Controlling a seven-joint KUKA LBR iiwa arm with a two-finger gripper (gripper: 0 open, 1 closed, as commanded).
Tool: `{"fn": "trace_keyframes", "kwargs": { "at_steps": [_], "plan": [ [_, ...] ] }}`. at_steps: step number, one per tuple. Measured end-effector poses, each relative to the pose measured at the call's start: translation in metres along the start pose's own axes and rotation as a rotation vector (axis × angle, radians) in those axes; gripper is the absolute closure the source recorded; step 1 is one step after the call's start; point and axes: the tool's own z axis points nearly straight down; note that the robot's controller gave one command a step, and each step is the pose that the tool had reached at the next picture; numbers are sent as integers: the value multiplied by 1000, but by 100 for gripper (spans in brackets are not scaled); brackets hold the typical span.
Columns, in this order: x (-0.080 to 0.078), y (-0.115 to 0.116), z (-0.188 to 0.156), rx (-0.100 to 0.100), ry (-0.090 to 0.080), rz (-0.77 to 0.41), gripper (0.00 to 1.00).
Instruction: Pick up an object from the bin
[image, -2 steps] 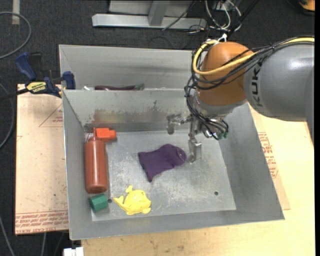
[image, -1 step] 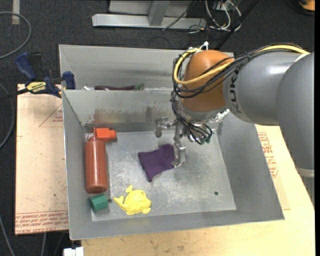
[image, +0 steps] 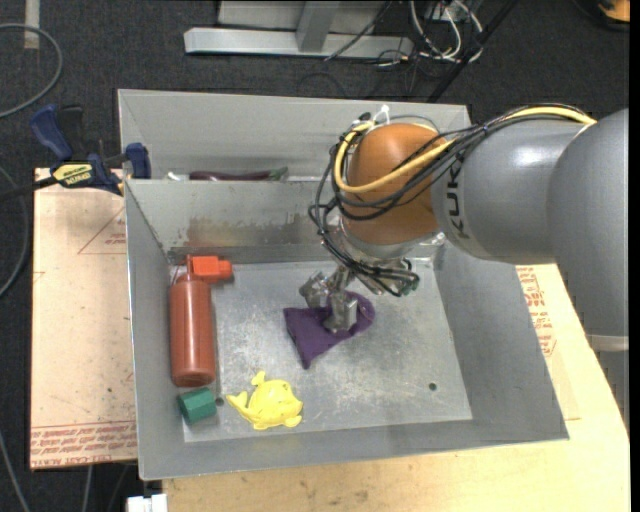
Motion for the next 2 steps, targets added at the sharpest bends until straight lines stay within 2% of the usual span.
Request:
{"fn": "trace_keyframes", "kwargs": {
  "at_steps": [1,2],
  "plan": [
    [0,0,0,0,0,0,100],
    [-14,-2,-134,2,-6,22,100]
  ]
}}
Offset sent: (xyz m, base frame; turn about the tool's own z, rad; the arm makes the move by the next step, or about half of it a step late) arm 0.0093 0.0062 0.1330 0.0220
